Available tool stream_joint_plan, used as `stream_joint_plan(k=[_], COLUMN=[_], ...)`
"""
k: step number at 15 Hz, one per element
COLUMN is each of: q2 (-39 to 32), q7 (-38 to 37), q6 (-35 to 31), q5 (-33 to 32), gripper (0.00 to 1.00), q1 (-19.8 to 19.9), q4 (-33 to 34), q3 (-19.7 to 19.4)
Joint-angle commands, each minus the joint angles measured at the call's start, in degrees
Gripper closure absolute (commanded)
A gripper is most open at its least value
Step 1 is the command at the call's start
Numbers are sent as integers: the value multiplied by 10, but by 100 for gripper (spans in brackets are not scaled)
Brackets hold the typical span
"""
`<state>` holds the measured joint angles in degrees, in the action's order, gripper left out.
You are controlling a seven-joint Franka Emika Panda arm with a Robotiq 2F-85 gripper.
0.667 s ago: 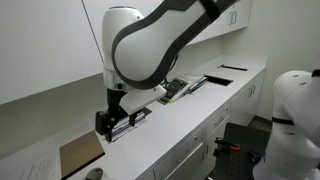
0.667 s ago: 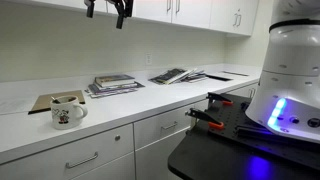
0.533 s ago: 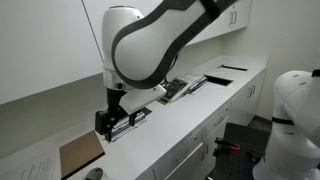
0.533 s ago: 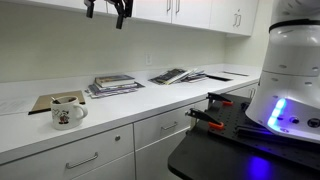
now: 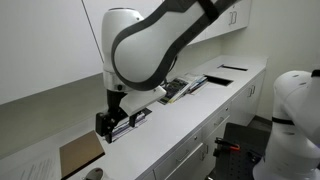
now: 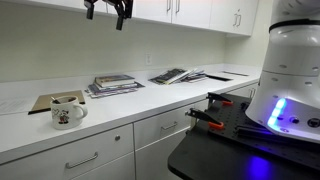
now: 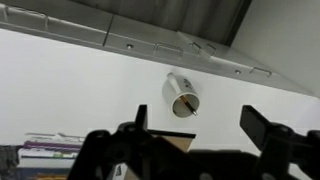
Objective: Remove the pen from the mug.
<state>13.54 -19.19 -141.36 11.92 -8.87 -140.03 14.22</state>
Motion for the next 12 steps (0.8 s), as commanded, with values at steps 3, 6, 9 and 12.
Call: stream_joint_plan(k=[3,6,9,12], q2=[-130,-252,-356,-444], q7=[-10,-3,-29,-24], q6=[-150,-182,-178,-160], q5=[-72,-165,-260,-259], gripper=[0,0,0,0], q1=[2,-15,-72,-117], q4=[38,101,183,273], q3=[8,-13,-76,-113])
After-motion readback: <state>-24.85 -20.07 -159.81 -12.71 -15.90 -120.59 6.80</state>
